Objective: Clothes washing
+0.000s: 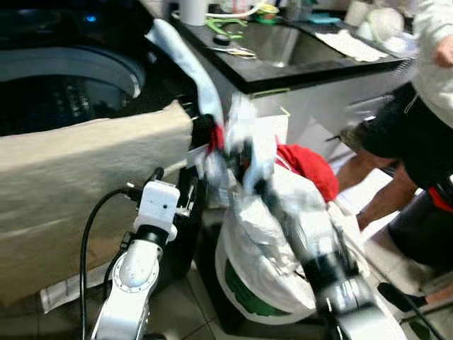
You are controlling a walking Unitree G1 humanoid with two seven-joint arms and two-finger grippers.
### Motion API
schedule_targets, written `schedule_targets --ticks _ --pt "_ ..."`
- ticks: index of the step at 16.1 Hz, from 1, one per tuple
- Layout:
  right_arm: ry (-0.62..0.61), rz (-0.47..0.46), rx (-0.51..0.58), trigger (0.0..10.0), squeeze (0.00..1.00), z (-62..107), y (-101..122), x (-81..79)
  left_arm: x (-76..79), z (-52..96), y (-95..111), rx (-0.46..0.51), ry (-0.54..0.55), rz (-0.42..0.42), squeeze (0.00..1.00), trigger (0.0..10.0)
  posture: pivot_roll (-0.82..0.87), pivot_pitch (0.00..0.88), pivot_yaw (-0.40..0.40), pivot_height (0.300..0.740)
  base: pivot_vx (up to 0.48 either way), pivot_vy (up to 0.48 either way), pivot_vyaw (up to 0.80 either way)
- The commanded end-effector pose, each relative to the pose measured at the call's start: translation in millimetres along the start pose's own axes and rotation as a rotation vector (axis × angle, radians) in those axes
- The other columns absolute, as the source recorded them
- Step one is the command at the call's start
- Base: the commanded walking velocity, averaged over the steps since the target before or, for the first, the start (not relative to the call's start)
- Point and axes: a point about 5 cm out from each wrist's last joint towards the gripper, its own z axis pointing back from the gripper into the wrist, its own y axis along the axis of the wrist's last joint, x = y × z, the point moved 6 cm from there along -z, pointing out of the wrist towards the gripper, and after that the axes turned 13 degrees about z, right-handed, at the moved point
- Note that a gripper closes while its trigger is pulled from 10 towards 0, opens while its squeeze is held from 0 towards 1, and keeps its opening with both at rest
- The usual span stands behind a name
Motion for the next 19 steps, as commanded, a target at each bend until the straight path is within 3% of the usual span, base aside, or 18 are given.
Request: schedule_targets --ticks 1,3,6,7,9,12,13,14,17,19 --pt "0.046 0.040 -0.005 0.0 1.00 6.6 2.2 -1.2 -2.4 0.7 3.7 0.006 0.009 -0.001 0.00 10.0 0.20 0.000 -0.159 0.740 0.000 0.000 0.00" --pt "0.134 0.058 0.016 0.0 1.00 21.6 9.1 -13.6 -6.1 2.8 3.9 0.001 0.017 -0.007 0.00 10.0 0.21 0.000 -0.163 0.740 0.000 0.000 0.00" --pt "0.249 0.131 0.136 0.0 1.00 62.9 47.5 -27.9 -8.5 2.9 7.7 0.010 0.028 -0.011 0.00 10.0 0.20 0.000 -0.171 0.740 0.000 0.000 0.00" --pt "0.269 0.139 0.138 0.0 1.00 72.6 50.0 -30.0 -8.6 2.9 8.0 0.011 0.030 -0.011 0.00 10.0 0.20 0.000 -0.171 0.740 0.000 0.000 0.00" --pt "0.326 0.096 0.070 0.0 1.00 110.2 38.2 -28.2 -6.4 3.4 7.8 0.010 0.026 -0.005 0.00 10.0 0.18 0.000 -0.167 0.740 0.000 0.000 0.00" --pt "0.352 0.045 -0.038 0.0 1.00 135.7 13.7 -26.5 -5.1 2.2 8.0 0.007 0.014 -0.002 0.00 10.0 0.16 0.000 -0.146 0.740 0.000 0.000 0.00" --pt "0.335 0.044 -0.063 4.3 1.00 136.9 6.2 -24.0 -4.6 1.4 7.9 0.007 0.009 -0.003 0.00 10.0 0.16 0.000 -0.143 0.740 0.000 0.000 0.00" --pt "0.231 0.044 -0.111 10.0 1.00 133.1 -11.9 -10.1 -2.2 -0.8 7.9 0.007 -0.003 -0.005 0.00 10.0 0.16 0.000 -0.137 0.740 0.000 0.000 0.00" --pt "0.175 0.036 -0.182 10.0 1.00 135.0 -31.4 -2.1 -2.5 -2.3 9.2 0.007 -0.011 -0.007 0.00 10.0 0.16 0.000 -0.125 0.740 0.000 0.000 0.00" --pt "0.061 0.064 -0.242 10.0 1.00 129.7 -41.8 14.5 -1.7 -2.5 9.0 0.004 -0.019 -0.010 0.00 10.0 0.16 0.000 -0.121 0.740 0.000 0.000 0.00"
